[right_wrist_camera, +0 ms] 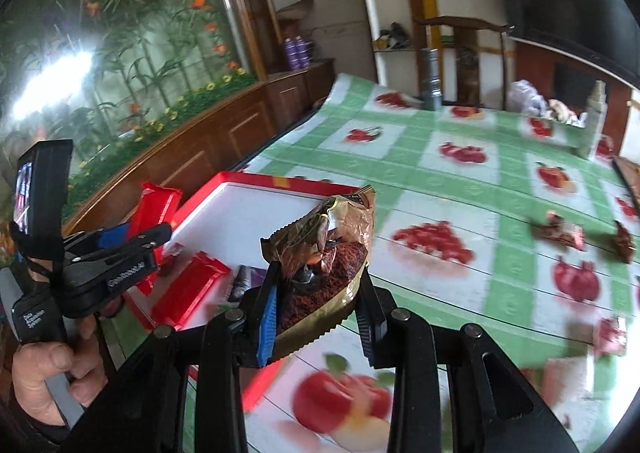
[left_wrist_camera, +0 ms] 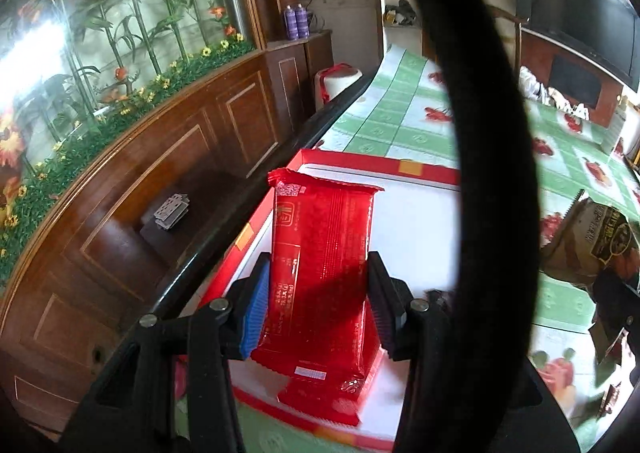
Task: Organize snacks
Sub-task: 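Open left tool to drop red packet while right tool releases brown-gold packet into tray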
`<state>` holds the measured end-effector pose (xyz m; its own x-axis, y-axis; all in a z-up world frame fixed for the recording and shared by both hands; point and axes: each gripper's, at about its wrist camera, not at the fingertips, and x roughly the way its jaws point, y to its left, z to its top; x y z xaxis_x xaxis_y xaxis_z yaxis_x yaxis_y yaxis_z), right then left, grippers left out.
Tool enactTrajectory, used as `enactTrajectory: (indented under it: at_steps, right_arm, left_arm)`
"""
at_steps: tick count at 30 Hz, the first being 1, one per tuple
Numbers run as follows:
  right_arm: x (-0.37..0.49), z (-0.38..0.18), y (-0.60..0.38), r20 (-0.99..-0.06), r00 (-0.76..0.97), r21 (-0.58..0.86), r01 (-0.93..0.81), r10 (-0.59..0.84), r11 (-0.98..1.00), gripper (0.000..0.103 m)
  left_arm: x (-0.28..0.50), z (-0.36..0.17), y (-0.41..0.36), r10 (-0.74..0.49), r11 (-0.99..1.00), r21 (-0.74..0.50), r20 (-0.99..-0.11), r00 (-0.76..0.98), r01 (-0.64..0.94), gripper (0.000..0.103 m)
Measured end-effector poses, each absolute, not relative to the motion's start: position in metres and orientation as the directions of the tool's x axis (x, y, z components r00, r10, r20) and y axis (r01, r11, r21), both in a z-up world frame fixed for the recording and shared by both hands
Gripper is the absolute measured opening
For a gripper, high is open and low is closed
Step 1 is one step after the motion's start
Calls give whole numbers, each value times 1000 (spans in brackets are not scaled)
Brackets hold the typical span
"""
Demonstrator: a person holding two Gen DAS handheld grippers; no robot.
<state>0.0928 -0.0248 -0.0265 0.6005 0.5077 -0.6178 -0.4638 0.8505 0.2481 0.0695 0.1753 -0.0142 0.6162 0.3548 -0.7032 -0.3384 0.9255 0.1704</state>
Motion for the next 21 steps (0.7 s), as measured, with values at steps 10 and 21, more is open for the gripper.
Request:
enactTrajectory:
  at_steps: [10, 21]
  right_arm:
    - [151, -58, 40, -672, 491, 308, -495, 554, 813, 33]
    - [153, -64, 50, -706, 466, 276, -512, 533, 813, 54]
  left_arm:
    - [128, -50, 213, 363, 918, 205, -781, 508, -341, 48]
    - [124, -35, 221, 385, 905, 197, -758, 526, -378, 83]
